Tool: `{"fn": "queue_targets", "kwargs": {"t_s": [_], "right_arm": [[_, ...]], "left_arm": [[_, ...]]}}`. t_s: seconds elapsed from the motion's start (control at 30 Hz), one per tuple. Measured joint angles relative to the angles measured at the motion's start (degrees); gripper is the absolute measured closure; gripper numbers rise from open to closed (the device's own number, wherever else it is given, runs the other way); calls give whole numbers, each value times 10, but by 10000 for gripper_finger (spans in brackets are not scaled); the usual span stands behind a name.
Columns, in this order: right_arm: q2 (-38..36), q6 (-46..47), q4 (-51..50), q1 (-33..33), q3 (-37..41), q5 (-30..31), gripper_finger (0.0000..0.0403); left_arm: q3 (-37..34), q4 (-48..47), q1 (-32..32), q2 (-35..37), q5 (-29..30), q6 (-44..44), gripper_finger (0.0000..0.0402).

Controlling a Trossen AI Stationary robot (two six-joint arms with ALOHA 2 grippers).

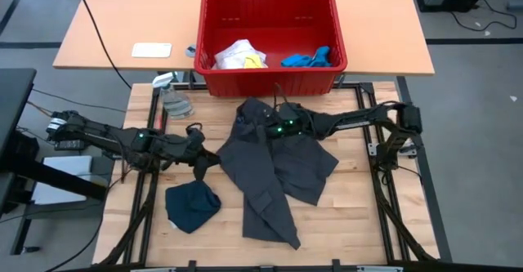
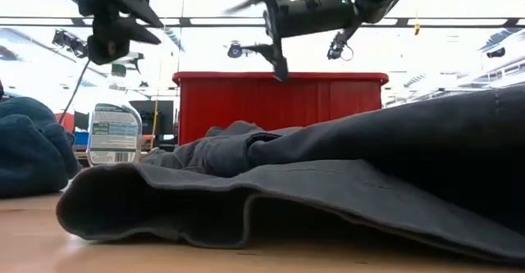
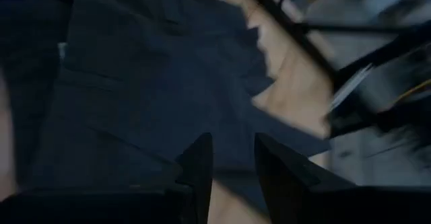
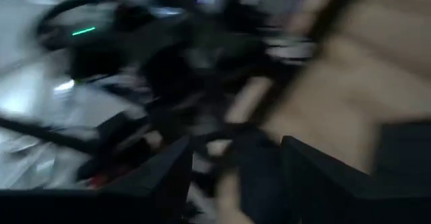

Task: Fold laundry
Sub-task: Fold the black shorts

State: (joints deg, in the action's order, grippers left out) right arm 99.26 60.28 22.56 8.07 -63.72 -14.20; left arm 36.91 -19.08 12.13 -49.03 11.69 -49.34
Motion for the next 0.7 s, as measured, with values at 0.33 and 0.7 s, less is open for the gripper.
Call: {"fn": "queue_targets", "kwargs": {"t_s": [0.33,0.7], "right_arm": [[-67,-35,-471,-55,1,76,199],[-66,-17,-534,-91,113,55,207]], "left_arm": [[0,32,-37,-196,-16,84,287],[0,-15,-105,-334,-129,93,287]]}}
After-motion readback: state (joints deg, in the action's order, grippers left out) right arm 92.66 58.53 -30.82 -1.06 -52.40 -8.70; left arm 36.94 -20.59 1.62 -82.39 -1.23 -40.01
